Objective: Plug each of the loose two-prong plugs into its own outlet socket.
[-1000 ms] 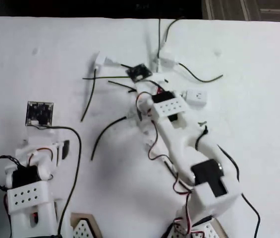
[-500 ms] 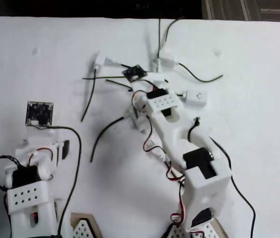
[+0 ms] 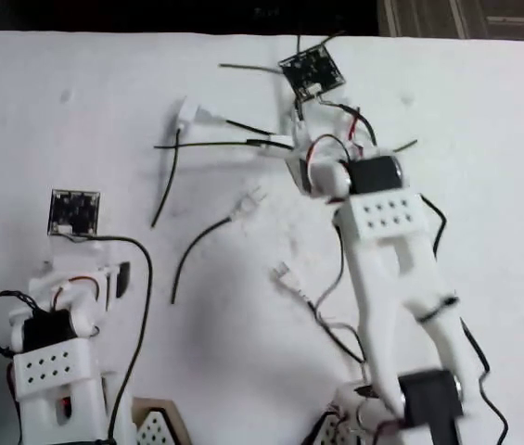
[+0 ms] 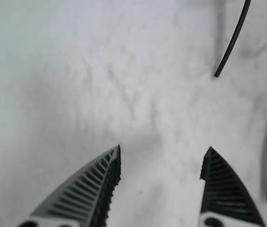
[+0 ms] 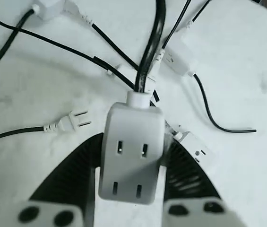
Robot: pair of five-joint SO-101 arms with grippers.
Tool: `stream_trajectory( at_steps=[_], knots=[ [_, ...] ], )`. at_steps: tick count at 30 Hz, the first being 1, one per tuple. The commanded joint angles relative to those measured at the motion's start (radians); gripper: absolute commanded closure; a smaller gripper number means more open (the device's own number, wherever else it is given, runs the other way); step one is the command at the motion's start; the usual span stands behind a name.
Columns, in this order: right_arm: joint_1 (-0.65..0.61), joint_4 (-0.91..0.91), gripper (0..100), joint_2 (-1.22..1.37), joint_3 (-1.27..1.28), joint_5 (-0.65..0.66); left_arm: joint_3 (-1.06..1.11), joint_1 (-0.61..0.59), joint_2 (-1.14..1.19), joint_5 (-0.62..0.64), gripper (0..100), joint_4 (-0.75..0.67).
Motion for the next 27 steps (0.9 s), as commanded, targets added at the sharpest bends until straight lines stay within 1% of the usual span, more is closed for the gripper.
stream_trajectory(
  at_steps=[1,4,9,12,15,17,19,23,27],
  knots=[
    [-0.064,0.097,98.1,-0.128,-0.035,0.069,-0.014,-0.005,-0.024,0.006,72,-0.012],
    [-0.156,0.208,98.1,-0.186,0.028,0.226,-0.014,-0.005,-0.024,0.006,72,-0.012],
    [-0.259,0.214,98.1,-0.252,0.238,0.419,-0.014,-0.005,-0.024,0.006,72,-0.014],
    [-0.321,0.165,98.1,-0.283,0.361,0.473,-0.014,-0.005,-0.024,0.006,72,-0.014],
    [-0.387,0.110,98.1,-0.298,0.462,0.479,-0.014,-0.005,-0.024,0.006,72,-0.015],
    [-0.433,0.070,98.1,-0.295,0.532,0.532,-0.014,-0.005,-0.024,0.006,72,-0.015],
    [-0.472,0.013,98.1,-0.285,0.600,0.617,-0.014,-0.005,-0.024,0.006,72,-0.015],
    [-0.499,-0.105,98.1,-0.245,0.671,0.752,-0.014,-0.005,-0.024,0.006,72,-0.015],
    [-0.499,-0.185,98.1,-0.148,0.671,0.801,-0.014,-0.005,-0.024,0.008,72,-0.015]
  ],
)
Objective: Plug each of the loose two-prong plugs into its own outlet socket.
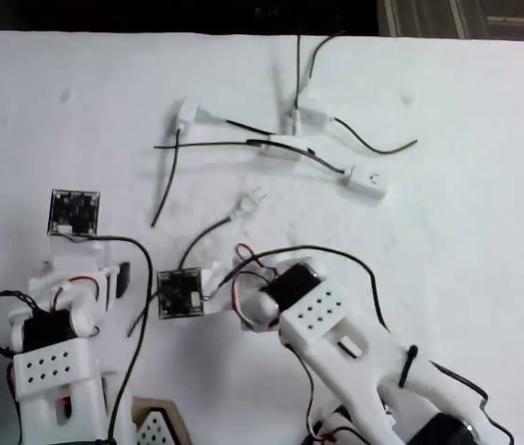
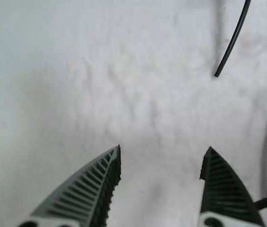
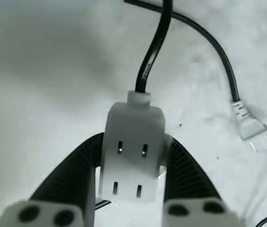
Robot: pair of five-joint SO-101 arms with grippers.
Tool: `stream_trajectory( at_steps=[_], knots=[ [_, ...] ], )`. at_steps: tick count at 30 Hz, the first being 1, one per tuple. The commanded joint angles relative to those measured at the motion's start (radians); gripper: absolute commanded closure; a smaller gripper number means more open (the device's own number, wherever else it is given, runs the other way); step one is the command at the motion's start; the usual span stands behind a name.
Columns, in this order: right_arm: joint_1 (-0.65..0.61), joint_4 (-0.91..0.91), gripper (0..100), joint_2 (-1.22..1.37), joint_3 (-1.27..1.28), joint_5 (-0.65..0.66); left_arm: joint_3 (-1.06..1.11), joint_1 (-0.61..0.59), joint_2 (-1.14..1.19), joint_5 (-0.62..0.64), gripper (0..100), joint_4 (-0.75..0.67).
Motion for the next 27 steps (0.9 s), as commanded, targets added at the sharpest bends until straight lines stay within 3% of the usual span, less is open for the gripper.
stream_trajectory(
  at_steps=[1,7,14,22,27],
  knots=[
    [-0.015,-0.087,98.1,0.077,-0.005,0.037,-0.014,-0.005,-0.024,0.008,72,-0.015],
    [-0.010,-0.305,96.5,0.275,-0.011,0.029,-0.014,-0.005,-0.024,0.008,72,-0.015],
    [0.007,-0.295,72.5,0.297,-0.091,-0.135,-0.014,-0.005,-0.024,0.008,72,-0.015],
    [0.059,-0.171,72.5,0.193,-0.137,-0.160,-0.014,-0.005,-0.024,0.006,72,-0.015],
    [0.090,-0.036,74.5,0.053,-0.137,-0.368,-0.014,-0.005,-0.024,0.006,72,-0.015]
  ],
)
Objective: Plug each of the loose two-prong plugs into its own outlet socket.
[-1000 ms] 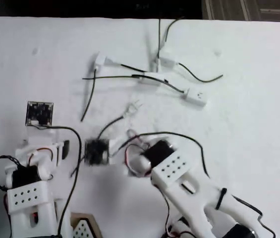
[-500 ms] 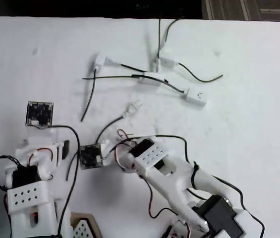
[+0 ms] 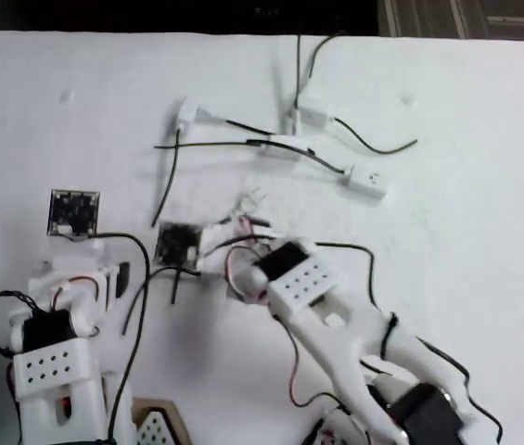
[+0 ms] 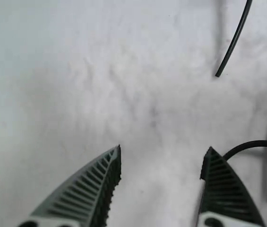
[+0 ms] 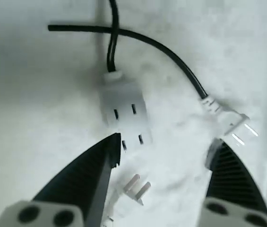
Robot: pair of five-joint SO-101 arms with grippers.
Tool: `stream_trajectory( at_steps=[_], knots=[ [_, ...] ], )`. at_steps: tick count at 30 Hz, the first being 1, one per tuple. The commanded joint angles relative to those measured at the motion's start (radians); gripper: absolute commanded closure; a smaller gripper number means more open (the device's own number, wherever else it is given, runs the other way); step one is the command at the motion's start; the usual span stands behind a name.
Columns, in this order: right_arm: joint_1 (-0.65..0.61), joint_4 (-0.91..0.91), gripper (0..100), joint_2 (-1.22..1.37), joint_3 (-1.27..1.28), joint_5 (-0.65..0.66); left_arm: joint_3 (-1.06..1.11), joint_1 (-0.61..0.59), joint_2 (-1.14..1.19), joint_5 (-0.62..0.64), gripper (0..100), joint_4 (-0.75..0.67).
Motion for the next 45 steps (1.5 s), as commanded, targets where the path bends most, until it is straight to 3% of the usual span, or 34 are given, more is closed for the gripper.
stream_trajectory(
  at_steps=[1,7,10,13,17,25,30,38,45],
  knots=[
    [0.022,0.117,76.6,-0.117,-0.040,-0.173,-0.014,-0.002,-0.024,0.006,72,-0.015],
    [0.015,0.182,98.3,-0.183,-0.040,-0.700,-0.014,-0.002,-0.024,0.006,72,-0.015],
    [0.022,0.203,97.0,-0.182,-0.006,-0.902,-0.014,-0.002,-0.024,0.006,72,-0.015],
    [0.013,0.200,98.1,-0.182,0.049,-1.017,-0.014,-0.002,-0.024,0.006,72,-0.014],
    [-0.008,0.177,98.0,-0.182,0.097,-1.066,-0.012,-0.002,-0.024,0.006,72,-0.014],
    [-0.010,-0.087,98.0,-0.182,0.252,-1.109,-0.012,-0.002,-0.024,0.006,72,-0.014],
    [-0.002,-0.148,98.0,-0.177,0.292,-1.137,-0.012,-0.002,-0.024,0.006,72,-0.014],
    [0.088,-0.282,98.0,0.047,0.227,-1.132,-0.012,-0.002,-0.024,0.006,72,-0.012],
    [0.156,-0.295,97.9,0.228,0.083,-1.036,-0.012,-0.002,-0.024,0.006,72,-0.012]
  ],
)
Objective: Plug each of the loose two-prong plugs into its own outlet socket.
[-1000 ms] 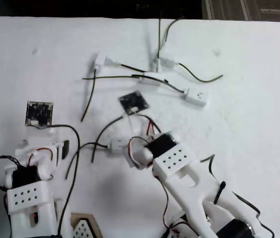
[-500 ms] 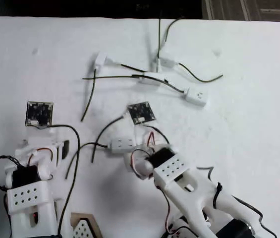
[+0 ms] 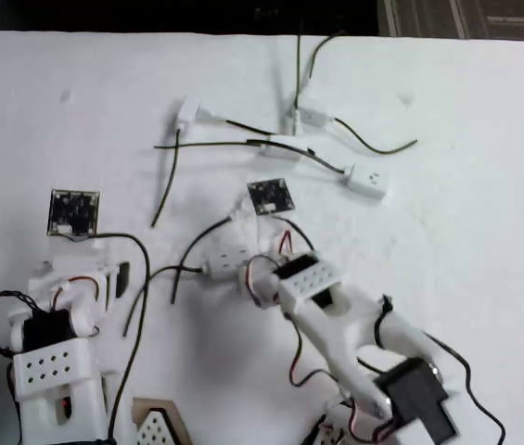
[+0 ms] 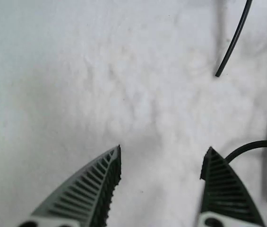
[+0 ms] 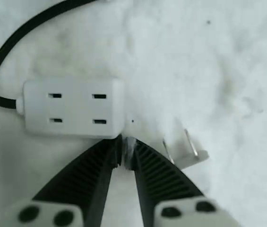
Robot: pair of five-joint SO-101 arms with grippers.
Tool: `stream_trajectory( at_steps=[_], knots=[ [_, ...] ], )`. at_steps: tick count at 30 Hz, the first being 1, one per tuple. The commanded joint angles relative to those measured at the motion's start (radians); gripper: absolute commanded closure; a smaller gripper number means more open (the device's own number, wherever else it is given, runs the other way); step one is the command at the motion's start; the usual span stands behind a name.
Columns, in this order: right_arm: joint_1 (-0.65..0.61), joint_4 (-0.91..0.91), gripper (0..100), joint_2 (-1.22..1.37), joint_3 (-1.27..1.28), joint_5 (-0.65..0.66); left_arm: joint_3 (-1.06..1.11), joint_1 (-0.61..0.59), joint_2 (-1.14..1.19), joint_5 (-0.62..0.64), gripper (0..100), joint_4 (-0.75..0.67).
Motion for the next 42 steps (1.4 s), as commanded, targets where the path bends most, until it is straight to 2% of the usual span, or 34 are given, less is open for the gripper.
stream_trajectory(
  at_steps=[1,5,11,20,23,30,34,37,42],
  knots=[
    [0.051,-0.024,97.9,0.041,-0.098,0.025,-0.012,-0.002,-0.024,0.006,72,-0.012],
    [0.081,-0.024,97.9,0.058,-0.176,0.029,-0.012,-0.002,-0.024,0.006,72,-0.012],
    [0.096,-0.007,97.8,0.045,-0.224,0.141,-0.012,-0.002,-0.024,0.006,72,-0.012],
    [0.096,0.338,97.2,-0.173,-0.216,0.147,-0.012,-0.002,-0.024,0.006,72,-0.014],
    [0.096,0.438,92.1,-0.234,-0.216,0.014,-0.012,-0.002,-0.024,0.006,72,-0.014],
    [0.094,0.578,64.7,-0.248,-0.216,-0.252,-0.012,-0.002,-0.024,0.006,72,-0.014],
    [0.087,0.573,62.4,-0.246,-0.189,-0.365,-0.012,-0.002,-0.024,0.006,72,-0.014],
    [0.088,0.542,63.9,-0.216,-0.160,-0.354,-0.012,-0.002,-0.024,0.006,72,-0.014],
    [0.090,0.535,68.5,-0.067,-0.144,-0.218,-0.012,-0.002,-0.024,0.006,72,-0.014]
  ],
)
